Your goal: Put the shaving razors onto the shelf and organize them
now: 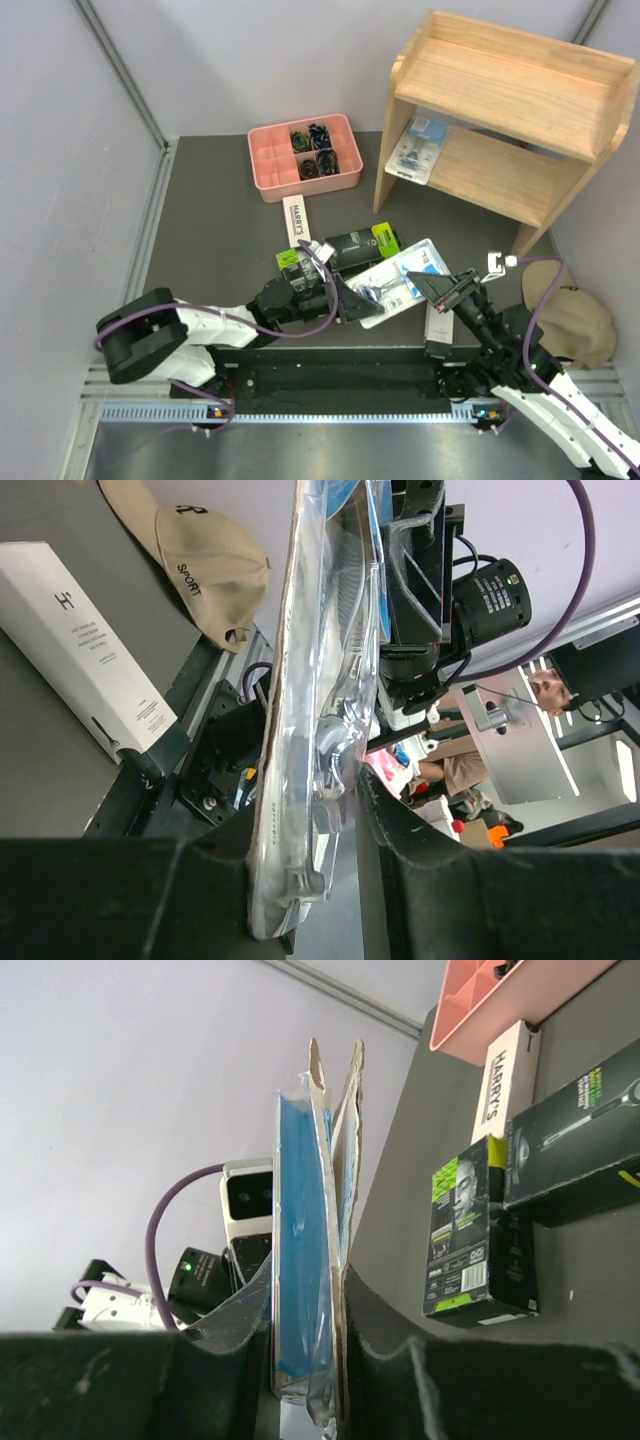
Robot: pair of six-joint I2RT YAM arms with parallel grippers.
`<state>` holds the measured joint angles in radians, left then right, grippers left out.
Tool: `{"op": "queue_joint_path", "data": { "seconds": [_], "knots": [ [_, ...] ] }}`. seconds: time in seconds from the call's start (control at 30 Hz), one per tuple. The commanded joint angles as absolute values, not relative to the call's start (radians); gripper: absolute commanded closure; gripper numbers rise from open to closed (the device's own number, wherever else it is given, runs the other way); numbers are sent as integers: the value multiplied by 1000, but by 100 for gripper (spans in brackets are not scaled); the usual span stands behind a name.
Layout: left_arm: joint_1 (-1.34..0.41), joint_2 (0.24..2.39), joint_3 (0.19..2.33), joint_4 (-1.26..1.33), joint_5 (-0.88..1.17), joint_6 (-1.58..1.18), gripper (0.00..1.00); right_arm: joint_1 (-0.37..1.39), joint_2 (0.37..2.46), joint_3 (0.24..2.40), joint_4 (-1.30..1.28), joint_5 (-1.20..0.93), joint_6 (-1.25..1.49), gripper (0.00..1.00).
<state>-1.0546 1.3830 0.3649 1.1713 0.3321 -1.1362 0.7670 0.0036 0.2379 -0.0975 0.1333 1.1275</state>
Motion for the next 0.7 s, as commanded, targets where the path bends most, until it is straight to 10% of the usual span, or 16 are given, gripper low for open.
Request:
{"op": "queue_joint_path", "data": {
  "seconds": [0.0,0.67],
  "knots": [
    [-1057,1244,388,984,279,-999,84,772,-77,272,-176,184,1074,100],
    [-1058,1080,348,848,219,-963,59,772,-91,268,-193,187,1081,100]
  ]
}}
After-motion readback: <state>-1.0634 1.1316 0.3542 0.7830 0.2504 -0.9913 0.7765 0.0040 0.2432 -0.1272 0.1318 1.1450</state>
